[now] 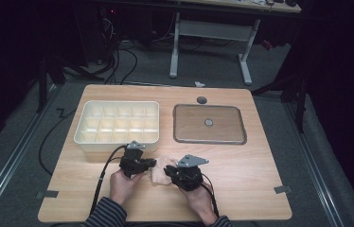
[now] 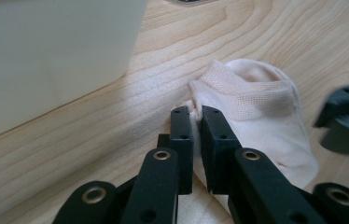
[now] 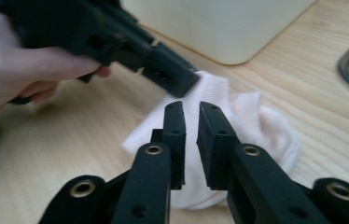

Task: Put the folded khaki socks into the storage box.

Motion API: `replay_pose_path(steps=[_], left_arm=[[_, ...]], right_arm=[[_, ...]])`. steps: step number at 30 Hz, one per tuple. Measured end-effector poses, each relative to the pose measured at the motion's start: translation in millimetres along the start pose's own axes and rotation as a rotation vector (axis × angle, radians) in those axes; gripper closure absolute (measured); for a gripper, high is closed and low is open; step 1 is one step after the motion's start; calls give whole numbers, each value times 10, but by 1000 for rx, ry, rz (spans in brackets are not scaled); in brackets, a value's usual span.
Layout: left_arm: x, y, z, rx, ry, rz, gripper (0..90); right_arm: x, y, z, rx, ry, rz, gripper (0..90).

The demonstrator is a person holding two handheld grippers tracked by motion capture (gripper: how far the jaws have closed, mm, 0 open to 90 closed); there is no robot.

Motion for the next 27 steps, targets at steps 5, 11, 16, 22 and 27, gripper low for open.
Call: replay_pose_path(steps=[5, 11, 16, 22, 27], left_arm=[[41, 5, -31, 15, -18, -5, 840], [61, 1, -44, 12, -24, 1, 840], [76, -5, -65, 13, -31, 5, 839], [117, -11, -76, 5, -38, 9, 839], [145, 4, -103, 10, -60, -3, 840]], right_arm=[[-82, -38, -114, -37, -10, 35, 853], [-123, -18, -176, -55, -32, 20, 869], [-199, -68, -192, -45, -38, 50, 870], [-236, -102, -209, -54, -49, 70, 870], [-260, -114, -215, -40, -54, 81, 870]])
Point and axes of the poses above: each handheld gripper's, and its own axes: x roughly backward along the jaws, y roughly out of its top, z roughly to its left, the point moved 10 cm from there along -x, roughly forward along the jaws, and after that the axes turned 14 degrees about y, right-handed, at the moved point
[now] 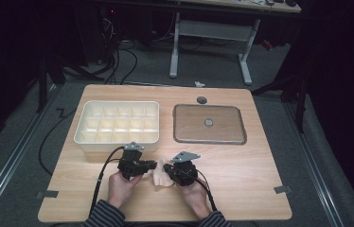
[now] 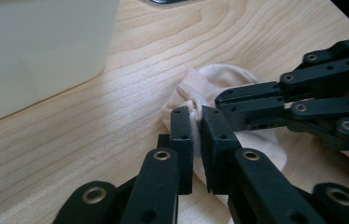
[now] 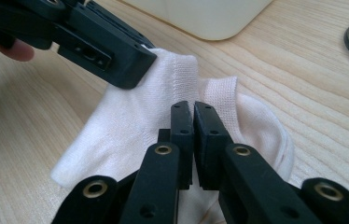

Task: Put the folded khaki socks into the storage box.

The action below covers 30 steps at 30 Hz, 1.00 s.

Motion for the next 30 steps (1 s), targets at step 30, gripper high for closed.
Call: replay_pose_path(steps=[30], left_arm=[[98, 103, -31, 16, -21, -88, 848]], right_arm=[[-114, 20, 188, 90, 12, 27, 837]])
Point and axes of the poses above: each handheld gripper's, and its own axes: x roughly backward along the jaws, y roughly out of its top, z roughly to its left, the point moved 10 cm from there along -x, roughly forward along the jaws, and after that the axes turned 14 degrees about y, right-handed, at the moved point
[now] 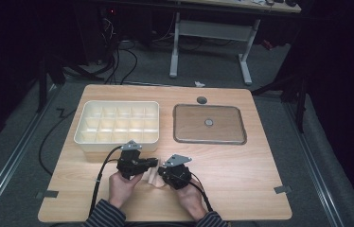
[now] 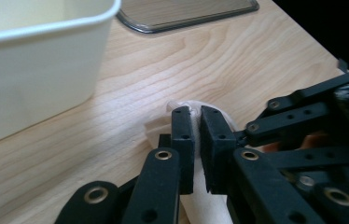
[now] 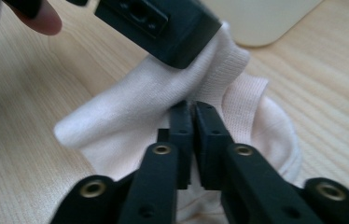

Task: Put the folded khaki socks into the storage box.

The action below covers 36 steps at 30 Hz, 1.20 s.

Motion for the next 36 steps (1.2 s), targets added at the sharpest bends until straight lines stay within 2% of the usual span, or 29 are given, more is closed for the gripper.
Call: replay_pose_path(steps=[4, 6, 10, 14, 16, 19, 23, 29, 36], left_arm=[[20, -8, 39, -4, 27, 10, 848], [29, -10, 50, -5, 39, 10, 848], [31, -4, 50, -2, 44, 6, 848], [27, -5, 38, -5, 51, 8, 848], [29, -1, 30, -2, 50, 4, 848], [36, -1, 26, -6, 54, 3, 847], [43, -6, 23, -10, 50, 8, 848], [33, 13, -2, 11, 34, 5, 847], [5, 63, -70, -28, 39, 14, 845]], right_arm=[[107, 37, -4, 34, -48, -30, 783], [164, 44, -22, 36, -70, -44, 760], [270, 19, -118, -1, -107, -66, 657], [296, -23, -197, -27, -131, -76, 606], [278, -51, -216, -37, -139, -62, 589], [246, -74, -236, -46, -140, -49, 583], [176, -94, -242, -82, -101, -47, 586], [127, -100, -219, -76, -80, -32, 599], [91, -102, -196, -63, -52, -19, 631]])
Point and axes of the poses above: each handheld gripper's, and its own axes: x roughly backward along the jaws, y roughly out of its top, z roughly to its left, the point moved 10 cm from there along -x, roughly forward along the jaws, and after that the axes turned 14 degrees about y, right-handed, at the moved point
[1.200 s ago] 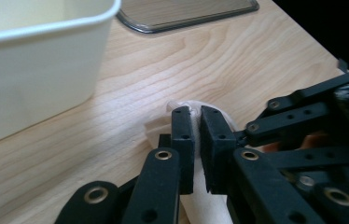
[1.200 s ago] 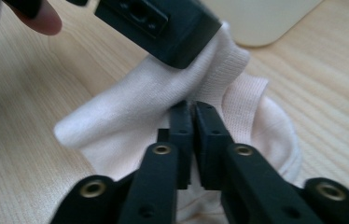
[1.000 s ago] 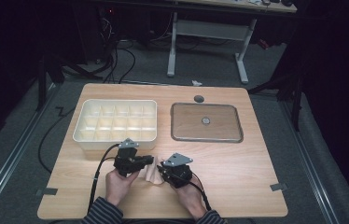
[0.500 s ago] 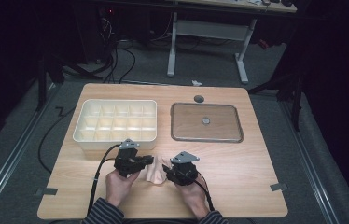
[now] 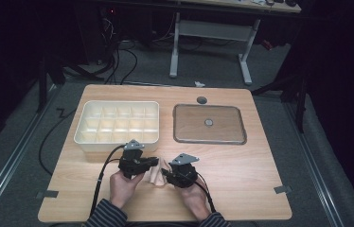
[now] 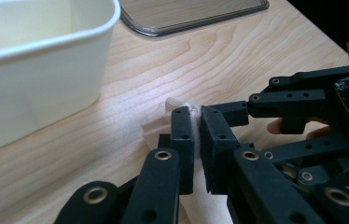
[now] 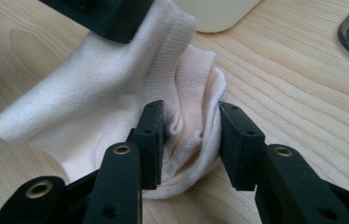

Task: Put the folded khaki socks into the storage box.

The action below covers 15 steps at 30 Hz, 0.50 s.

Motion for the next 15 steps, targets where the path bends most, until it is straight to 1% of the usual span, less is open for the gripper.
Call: replay_pose_path(steps=[1, 4, 7, 9, 11, 14, 15], left_arm=[[-7, 11, -10, -5, 2, 0, 845], [-19, 30, -34, -6, -10, 0, 845], [-32, 44, -49, 4, -18, -1, 845], [-41, 55, -58, -1, -21, 0, 845], [-51, 78, -79, -4, -28, 0, 845], [-85, 100, -103, -13, -37, 9, 845], [-102, 109, -108, -16, -37, 11, 845]], right_arm=[[-2, 0, 1, -1, 2, 1, 634], [-9, 6, -2, 10, 8, 4, 644], [-18, 11, 8, 9, 13, 8, 652], [-24, 17, 1, 23, 16, 11, 653], [-27, 16, 5, 16, 19, 12, 654], [-36, 24, 5, 23, 27, 10, 656], [-33, 20, 7, 19, 26, 16, 656]])
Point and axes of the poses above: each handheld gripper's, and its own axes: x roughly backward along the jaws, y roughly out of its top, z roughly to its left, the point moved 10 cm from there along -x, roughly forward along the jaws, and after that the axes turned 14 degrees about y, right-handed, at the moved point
